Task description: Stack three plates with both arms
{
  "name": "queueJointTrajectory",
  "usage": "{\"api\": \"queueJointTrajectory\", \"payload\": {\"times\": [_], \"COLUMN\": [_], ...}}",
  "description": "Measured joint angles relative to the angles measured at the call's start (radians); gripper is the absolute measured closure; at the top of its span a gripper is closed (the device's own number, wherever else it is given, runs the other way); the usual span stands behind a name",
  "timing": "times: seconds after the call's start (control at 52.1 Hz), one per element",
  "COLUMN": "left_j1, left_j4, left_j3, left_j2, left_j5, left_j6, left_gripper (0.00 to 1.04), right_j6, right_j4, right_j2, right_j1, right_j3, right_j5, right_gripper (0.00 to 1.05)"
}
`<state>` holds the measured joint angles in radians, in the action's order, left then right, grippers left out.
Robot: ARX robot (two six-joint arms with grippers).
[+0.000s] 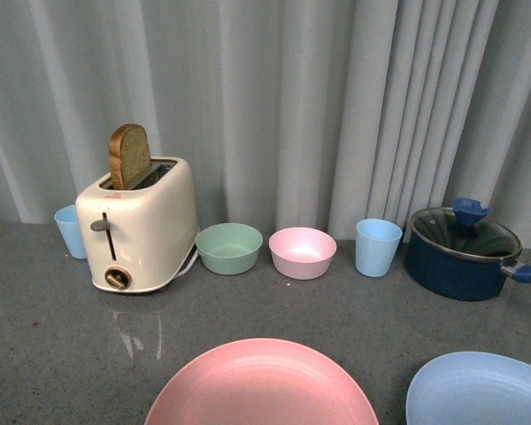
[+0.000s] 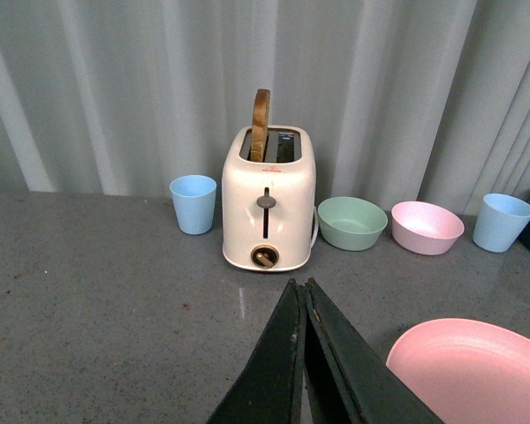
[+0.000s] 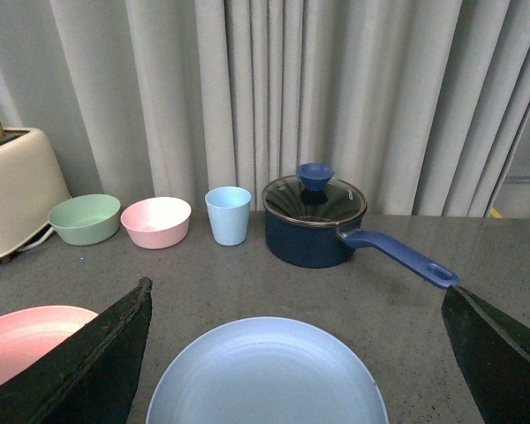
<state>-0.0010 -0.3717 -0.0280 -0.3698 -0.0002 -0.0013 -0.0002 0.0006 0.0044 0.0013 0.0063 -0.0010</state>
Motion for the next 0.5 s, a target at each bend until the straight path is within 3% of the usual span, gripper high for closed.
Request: {"api": "queueJointTrajectory", "payload": {"times": [0.499], "left_j1": [0.0], "left_j4": [0.166], "left_j3": [0.0], "left_j2": [0.169], "left_j5": [0.0], "left_j6": [0.0], "left_gripper": [1.01], "right_j6": [0.0], "right_j4": [0.0], "right_j2": [0.0], "right_j1": [0.0], "right_j3": [0.0], "right_j5": [0.0], "right_gripper": [0.07]}}
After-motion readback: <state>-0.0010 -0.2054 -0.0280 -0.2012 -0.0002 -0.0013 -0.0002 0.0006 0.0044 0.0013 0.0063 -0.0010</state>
